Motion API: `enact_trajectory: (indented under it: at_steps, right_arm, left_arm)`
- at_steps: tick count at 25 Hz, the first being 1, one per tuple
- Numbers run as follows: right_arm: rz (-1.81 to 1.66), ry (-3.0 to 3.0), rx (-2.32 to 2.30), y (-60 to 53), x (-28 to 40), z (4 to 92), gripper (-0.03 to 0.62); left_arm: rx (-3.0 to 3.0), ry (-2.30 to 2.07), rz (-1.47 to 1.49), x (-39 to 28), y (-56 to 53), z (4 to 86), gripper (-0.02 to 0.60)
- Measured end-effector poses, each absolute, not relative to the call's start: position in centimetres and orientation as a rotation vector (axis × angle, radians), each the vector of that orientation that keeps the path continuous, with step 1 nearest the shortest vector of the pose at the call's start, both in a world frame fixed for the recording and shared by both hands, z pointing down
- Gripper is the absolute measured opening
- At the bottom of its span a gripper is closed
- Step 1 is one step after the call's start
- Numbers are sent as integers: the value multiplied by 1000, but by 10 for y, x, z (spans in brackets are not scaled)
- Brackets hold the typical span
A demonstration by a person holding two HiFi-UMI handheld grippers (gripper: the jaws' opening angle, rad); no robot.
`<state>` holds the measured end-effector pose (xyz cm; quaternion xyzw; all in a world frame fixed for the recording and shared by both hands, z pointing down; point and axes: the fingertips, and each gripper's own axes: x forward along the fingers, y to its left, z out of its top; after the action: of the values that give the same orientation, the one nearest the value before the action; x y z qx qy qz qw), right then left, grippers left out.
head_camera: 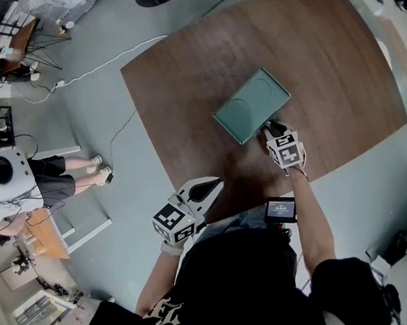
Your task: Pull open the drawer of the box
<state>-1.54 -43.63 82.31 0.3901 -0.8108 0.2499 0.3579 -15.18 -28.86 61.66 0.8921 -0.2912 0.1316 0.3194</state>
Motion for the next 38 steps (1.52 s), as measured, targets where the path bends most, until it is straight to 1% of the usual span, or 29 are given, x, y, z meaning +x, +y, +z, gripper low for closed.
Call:
enact_trajectory:
  at_steps: [10,19,38]
  right_arm:
    - [547,-2097,928,-440,-12,828,61]
    - [538,-2061,906,-425,-5,830,60]
    - [616,-2035,968,-367,50,835,60]
  left_arm:
    - [2345,-786,359,-155,-294,618,6]
    - [2359,-766,364,-150,-288,614,6]
    - [2427,-615,431,-102,-269,613,6]
